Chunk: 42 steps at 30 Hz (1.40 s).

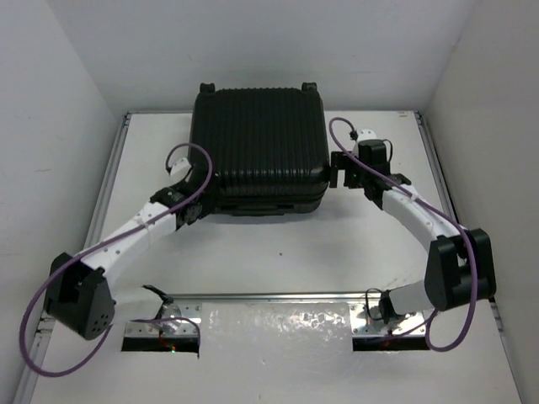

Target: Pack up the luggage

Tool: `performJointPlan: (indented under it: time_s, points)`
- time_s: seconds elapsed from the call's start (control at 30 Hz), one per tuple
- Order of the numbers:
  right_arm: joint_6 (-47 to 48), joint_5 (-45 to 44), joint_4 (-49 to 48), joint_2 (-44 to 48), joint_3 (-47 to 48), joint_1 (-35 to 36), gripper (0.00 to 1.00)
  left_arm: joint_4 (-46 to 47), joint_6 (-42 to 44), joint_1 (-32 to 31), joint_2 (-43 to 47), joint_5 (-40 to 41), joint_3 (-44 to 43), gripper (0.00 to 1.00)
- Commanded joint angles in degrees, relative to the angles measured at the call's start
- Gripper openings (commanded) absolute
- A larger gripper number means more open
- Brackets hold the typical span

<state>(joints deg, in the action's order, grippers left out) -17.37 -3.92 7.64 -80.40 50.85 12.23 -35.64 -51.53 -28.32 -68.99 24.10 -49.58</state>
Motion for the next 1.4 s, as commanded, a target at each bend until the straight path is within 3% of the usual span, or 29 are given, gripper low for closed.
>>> performJointPlan:
  time_s: [0.0,0.13,0.23,0.33,0.4,0.57,0.7,0.73,0.83,0.93,0.97,1.1,1.37]
  points:
    - [5.39,3.75,-2.89,-2.65,5.74,6.30,0.99,8.13,2.39,6.77,-5.08,1.39,-6.48,0.69]
    - [9.97,12.77,-7.28,-4.93,7.24,17.00,0.99,6.12,9.33,12.65,-10.54,2.44,-18.22,0.72]
    - [12.79,19.00,-11.67,-8.62,10.49,22.99,0.99,3.31,12.50,15.47,-14.85,4.98,-26.32,0.88]
    - [11.92,21.32,-8.10,-13.90,16.99,24.33,0.99,-1.78,13.21,18.02,-17.93,5.69,-33.97,0.91]
    - [10.87,21.07,-8.77,-12.34,15.35,24.25,0.99,-4.16,12.42,18.03,-16.80,5.09,-35.93,0.93]
    - [7.36,6.42,-10.45,-3.11,4.02,23.54,0.99,4.06,3.57,18.03,-2.16,-1.50,-23.22,1.00]
    - [2.44,8.48,-10.45,2.17,-0.22,18.03,0.99,34.59,-0.84,18.03,8.34,-16.51,-2.86,1.00]
    - [0.25,8.93,-10.36,2.79,-1.62,16.79,0.99,38.06,-2.25,18.03,8.69,-17.76,-1.15,1.00]
    - [-1.53,8.85,-11.06,6.64,-4.52,12.74,0.99,32.22,-8.92,17.95,6.86,-17.15,0.35,1.00]
    - [-0.92,7.00,-10.02,9.99,-6.99,11.41,0.99,35.19,-18.74,16.98,7.63,-17.77,8.95,0.98]
    - [-0.83,6.91,-9.58,10.44,-7.25,11.15,0.99,41.46,-20.96,16.28,8.17,-18.20,15.15,0.94]
    - [-0.65,7.52,-9.66,11.32,-8.05,10.98,0.99,53.72,-29.76,15.48,7.91,-19.09,25.82,0.87]
    - [-0.83,9.11,-12.03,11.76,-9.98,10.89,0.99,79.02,-33.99,14.69,-5.09,-21.46,31.92,0.71]
